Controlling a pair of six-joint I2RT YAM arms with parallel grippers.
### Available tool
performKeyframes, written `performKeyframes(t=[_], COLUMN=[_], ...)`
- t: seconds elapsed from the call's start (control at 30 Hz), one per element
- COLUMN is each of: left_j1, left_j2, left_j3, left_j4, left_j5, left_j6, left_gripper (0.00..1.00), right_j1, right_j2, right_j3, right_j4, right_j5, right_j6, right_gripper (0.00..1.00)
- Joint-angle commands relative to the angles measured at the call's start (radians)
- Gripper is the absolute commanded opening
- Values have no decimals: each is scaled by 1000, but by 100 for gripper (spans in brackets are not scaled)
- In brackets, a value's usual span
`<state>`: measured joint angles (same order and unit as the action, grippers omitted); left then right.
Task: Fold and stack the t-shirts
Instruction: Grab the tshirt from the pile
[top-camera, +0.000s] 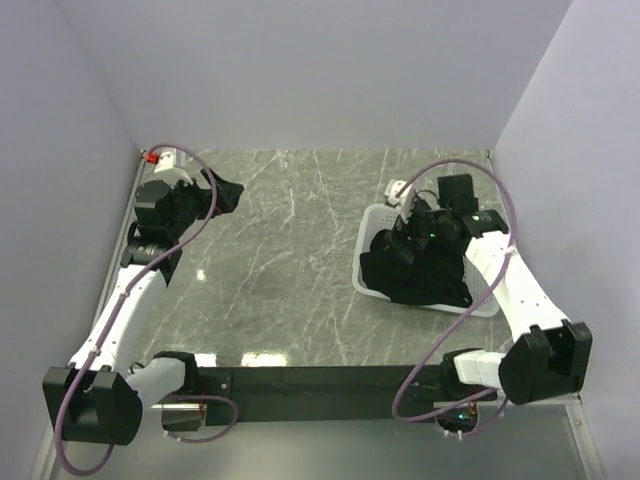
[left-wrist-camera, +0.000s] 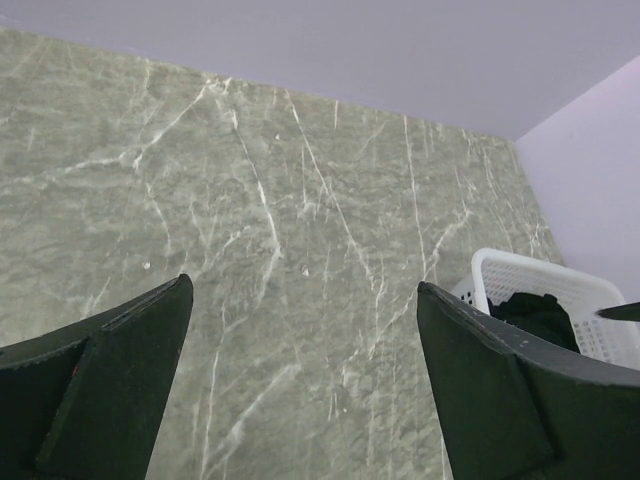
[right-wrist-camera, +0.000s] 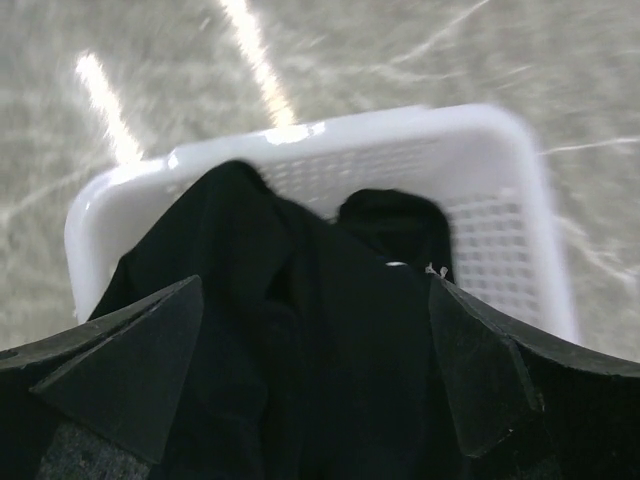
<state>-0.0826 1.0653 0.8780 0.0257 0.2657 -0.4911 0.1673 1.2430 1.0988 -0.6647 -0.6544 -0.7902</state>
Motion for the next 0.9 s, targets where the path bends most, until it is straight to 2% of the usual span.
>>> performKeyframes(t=[0.0, 0.23, 0.37, 0.4, 0.47, 0.57, 0.6, 0.67, 0.87], left_j1=[0, 0, 0, 0, 0, 0, 0, 0, 0], left_j2=[-51, -103, -119, -119, -119, -123, -126, -134, -140], left_j3=[-34, -65, -80, -80, -79, -71, -68, -68, -68], left_j4=[37, 2, 5, 3, -1, -7, -10, -13, -3], left_j5=[18, -5, -11, -11, -11, -14, -16, -20, -19], left_j6=[-6, -1, -6, -7, -7, -6, -6, -4, -7], left_gripper=[99, 99, 100, 99, 99, 100, 99, 99, 100], right_j1=[40, 47, 77, 87, 90, 92, 92, 84, 86], right_j2=[62, 99, 148, 162, 196, 219, 217, 172, 26], right_j3=[9, -17, -68, -66, -65, -45, -33, 7, 271], right_j4=[-136, -210, -113, -105, -70, -46, -50, -64, -90], right_j5=[16, 113, 229, 242, 271, 288, 280, 239, 72], right_j6=[-171, -265, -207, -196, -153, -97, -86, -63, 78], right_gripper=[99, 98, 91, 83, 75, 39, 15, 0, 0])
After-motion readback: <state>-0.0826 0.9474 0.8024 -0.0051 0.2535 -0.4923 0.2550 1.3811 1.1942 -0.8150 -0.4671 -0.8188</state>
